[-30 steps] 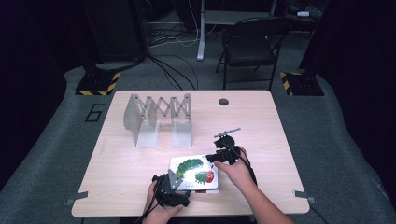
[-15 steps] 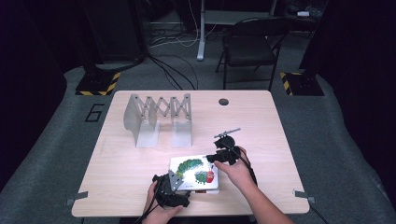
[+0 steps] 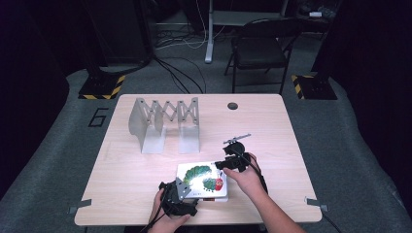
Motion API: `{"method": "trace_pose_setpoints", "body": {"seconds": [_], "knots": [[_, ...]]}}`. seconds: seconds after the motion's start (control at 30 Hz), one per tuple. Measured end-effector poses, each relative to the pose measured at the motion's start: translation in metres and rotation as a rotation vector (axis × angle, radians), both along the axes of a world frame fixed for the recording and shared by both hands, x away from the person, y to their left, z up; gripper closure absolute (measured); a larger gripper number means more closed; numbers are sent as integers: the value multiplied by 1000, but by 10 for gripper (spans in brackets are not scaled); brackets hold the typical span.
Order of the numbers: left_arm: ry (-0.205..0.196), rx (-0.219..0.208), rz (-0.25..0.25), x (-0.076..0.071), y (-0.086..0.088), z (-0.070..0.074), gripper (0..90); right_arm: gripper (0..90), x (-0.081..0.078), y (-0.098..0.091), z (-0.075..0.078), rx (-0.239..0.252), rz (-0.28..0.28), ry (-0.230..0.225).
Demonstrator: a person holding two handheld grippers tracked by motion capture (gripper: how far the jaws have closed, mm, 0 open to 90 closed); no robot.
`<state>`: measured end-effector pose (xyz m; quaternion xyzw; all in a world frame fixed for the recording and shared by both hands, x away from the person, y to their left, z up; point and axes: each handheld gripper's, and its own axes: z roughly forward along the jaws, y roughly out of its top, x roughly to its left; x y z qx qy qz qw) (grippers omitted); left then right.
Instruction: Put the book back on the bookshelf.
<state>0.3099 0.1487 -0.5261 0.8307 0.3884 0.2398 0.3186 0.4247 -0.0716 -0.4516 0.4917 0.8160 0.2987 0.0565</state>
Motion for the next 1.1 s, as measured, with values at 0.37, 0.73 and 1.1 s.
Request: {"method": "trace_pose_setpoints", "body": {"seconds": [0.37, 0.73, 1.1], "knots": [[-4, 11, -9, -1, 0, 1, 40, 496, 0, 0, -1, 6, -2, 4], [-23, 25, -18, -3, -2, 1, 48, 496, 0, 0, -1, 3, -3, 1], [-83, 55, -57, -11, -7, 2, 158, 495, 0, -1, -3, -2, -5, 2]]}}
